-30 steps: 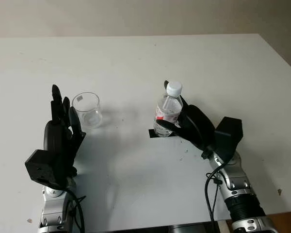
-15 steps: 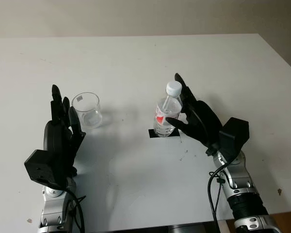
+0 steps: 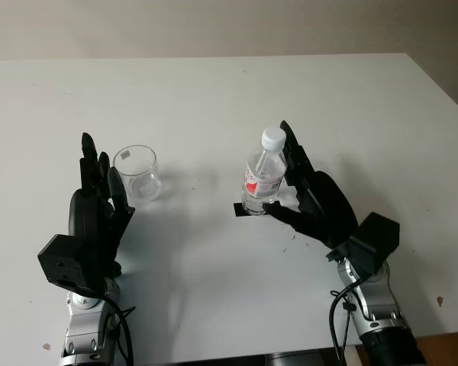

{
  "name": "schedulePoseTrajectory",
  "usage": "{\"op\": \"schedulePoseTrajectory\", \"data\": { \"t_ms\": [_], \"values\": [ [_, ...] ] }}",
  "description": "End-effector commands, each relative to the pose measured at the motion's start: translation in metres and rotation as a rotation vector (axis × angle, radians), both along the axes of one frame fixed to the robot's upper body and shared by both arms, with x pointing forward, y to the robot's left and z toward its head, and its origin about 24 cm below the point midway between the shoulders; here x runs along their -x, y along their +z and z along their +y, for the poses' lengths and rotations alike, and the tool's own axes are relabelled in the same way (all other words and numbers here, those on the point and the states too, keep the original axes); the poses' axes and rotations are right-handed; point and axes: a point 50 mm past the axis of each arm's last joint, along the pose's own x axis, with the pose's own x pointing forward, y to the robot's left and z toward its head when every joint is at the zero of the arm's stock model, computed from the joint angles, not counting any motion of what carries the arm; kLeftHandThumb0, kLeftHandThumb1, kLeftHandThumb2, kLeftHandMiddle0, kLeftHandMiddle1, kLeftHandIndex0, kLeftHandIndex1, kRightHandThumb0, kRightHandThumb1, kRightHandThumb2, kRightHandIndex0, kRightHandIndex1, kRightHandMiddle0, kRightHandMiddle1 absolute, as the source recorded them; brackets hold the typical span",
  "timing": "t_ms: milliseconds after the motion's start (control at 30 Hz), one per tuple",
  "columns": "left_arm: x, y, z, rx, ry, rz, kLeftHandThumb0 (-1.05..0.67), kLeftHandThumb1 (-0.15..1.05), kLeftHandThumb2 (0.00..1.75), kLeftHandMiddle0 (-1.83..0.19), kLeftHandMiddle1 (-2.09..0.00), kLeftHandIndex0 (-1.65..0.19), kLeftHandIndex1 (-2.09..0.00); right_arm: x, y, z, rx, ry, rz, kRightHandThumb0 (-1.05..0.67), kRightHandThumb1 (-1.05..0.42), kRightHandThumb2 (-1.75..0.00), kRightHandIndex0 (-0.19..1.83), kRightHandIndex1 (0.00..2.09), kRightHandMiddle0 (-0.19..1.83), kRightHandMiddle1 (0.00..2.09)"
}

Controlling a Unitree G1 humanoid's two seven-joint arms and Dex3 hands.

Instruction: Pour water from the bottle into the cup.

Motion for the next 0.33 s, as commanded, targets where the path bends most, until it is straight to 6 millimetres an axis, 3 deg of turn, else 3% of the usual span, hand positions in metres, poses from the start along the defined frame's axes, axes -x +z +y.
{"op": "schedulePoseTrajectory", "data": {
  "t_ms": [0, 300],
  "values": [
    [-0.001, 0.003, 0.002, -0.012, 0.005, -0.012, -0.77, 1.05, 0.71, 0.19, -0.28, 0.12, 0.00, 0.006, 0.003, -0.001, -0.019, 0.003, -0.032, -0.95, -0.99, -0.06, -0.19, 0.00, -0.19, 0.00],
    [-0.001, 0.003, 0.002, -0.011, -0.004, -0.017, -0.75, 1.05, 0.74, 0.19, -0.25, 0.13, 0.00, 0.010, -0.009, -0.002, -0.073, -0.061, 0.023, -0.92, -1.01, -0.06, -0.19, 0.00, -0.19, 0.00]
  ]
}}
